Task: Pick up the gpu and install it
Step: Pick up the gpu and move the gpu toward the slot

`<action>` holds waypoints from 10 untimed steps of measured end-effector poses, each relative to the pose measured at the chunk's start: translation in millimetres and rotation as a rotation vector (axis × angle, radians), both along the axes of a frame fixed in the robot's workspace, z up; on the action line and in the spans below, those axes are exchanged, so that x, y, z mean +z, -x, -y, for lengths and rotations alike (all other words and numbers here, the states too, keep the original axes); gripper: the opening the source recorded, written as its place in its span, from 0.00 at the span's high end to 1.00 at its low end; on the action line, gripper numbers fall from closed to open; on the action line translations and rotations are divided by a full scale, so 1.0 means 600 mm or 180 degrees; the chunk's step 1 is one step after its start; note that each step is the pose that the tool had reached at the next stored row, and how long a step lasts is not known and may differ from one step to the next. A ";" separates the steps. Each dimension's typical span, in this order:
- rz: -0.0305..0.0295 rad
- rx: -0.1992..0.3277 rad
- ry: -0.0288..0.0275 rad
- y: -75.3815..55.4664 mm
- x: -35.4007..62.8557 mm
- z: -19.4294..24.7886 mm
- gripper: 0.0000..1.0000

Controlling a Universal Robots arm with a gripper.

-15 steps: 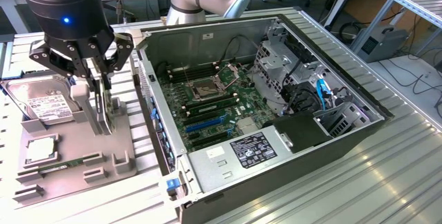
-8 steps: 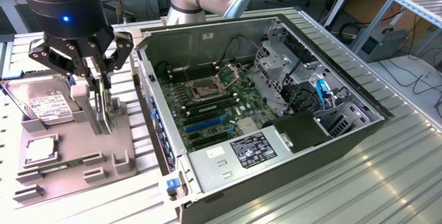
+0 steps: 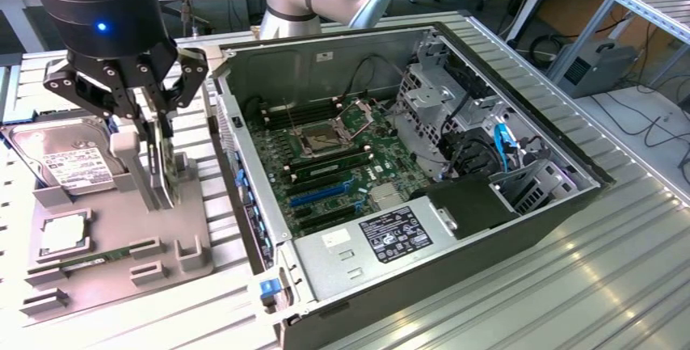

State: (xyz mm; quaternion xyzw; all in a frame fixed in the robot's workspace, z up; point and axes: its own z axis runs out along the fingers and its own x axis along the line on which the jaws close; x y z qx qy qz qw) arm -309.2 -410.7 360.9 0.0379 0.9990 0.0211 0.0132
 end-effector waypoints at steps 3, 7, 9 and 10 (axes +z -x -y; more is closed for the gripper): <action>0.0000 0.0000 0.0000 0.000 0.001 0.0000 0.73; 0.0000 0.0000 0.0000 0.000 0.002 0.0000 0.73; 0.0000 0.0000 0.0000 0.000 0.003 0.0000 0.73; 0.0000 0.0000 0.0000 0.000 0.004 0.0000 0.73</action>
